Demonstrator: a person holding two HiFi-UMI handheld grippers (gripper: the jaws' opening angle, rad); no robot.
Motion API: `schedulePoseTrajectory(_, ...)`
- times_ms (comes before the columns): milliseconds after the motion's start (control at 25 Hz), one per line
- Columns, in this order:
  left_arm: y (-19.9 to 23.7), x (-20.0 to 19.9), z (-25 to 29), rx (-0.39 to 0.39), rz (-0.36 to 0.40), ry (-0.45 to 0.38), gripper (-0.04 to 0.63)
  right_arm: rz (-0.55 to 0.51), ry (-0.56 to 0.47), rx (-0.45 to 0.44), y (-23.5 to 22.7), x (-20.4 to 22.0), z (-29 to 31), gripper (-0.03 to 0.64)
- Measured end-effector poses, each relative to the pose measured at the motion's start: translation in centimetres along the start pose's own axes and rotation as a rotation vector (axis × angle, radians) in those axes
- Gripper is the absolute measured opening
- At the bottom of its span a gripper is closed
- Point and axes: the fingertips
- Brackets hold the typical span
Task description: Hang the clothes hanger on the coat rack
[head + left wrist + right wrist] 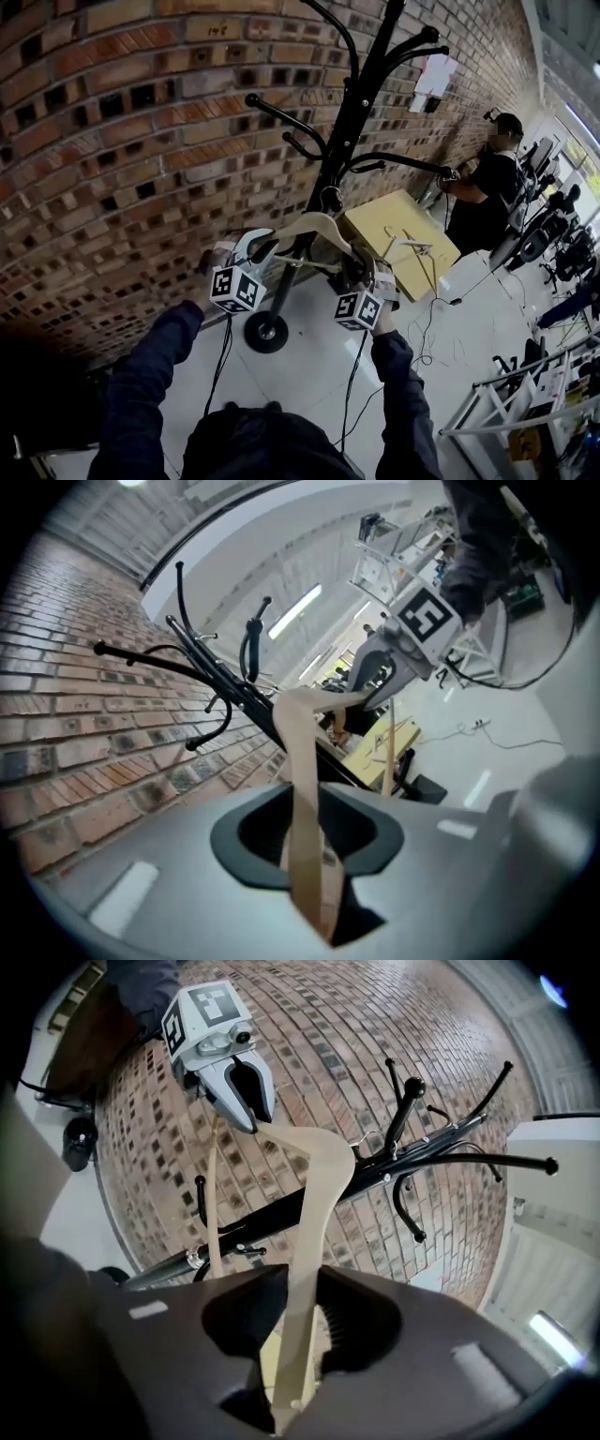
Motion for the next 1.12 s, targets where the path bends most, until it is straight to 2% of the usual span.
schedulePoseTrajectory(120, 0.2, 0.1, 0.2, -0.054, 0.029, -0.013, 0.089, 0.007, 0.006, 0.023, 0.2, 0.1, 0.4, 0.11)
schedulePoseTrajectory(200, 0.4, 0.1, 0.3, -0.065, 0.014, -0.01, 0.092, 0.021, 0.013, 0.017, 0.2, 0.2, 0.7, 0.112)
schedulePoseTrajectory(360, 0.7, -0.2, 0.4, -0.059, -0.051, -0.022, 0.149, 0.071, 0.01, -0.022, 0.5, 0.5, 1.1, 0.153)
schedulePoseTrajectory(480, 0.2, -0.4, 0.7, -0.03, -0.056, -0.008, 0.161, 0.083, 0.01, -0.031, 0.6, 0.7, 0.8, 0.153)
schedulePoseTrajectory(600, -0.3, -0.4, 0.8, -0.023, -0.054, 0.008, 0.161, 0.082, 0.014, -0.011, 0.4, 1.0, 0.1, 0.166)
schedulePoseTrajectory(680, -0.1, -0.6, 0.3, -0.05, -0.064, 0.002, 0.161, 0.1, 0.01, 0.02, -0.4, 1.2, -0.9, 0.166)
schedulePoseTrajectory(840, 0.7, -1.8, -1.9, -0.103, -0.124, -0.033, 0.161, 0.204, -0.002, 0.05, -1.4, 1.2, -4.3, 0.162)
schedulePoseTrajectory(960, -0.8, -3.6, -4.1, -0.065, -0.2, -0.05, 0.161, 0.288, -0.016, 0.022, -0.7, 0.9, -7.6, 0.147)
schedulePoseTrajectory(1120, -5.4, -5.6, -6.6, 0.024, -0.253, -0.05, 0.161, 0.396, -0.034, 0.002, 0.8, 0.3, -12.5, 0.149)
Point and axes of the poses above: the fingertips, and each gripper's own axes: z forward along the fingers, y to its left, x out of its underside, and after that the axes turned 12 degrees about -z, right-handed
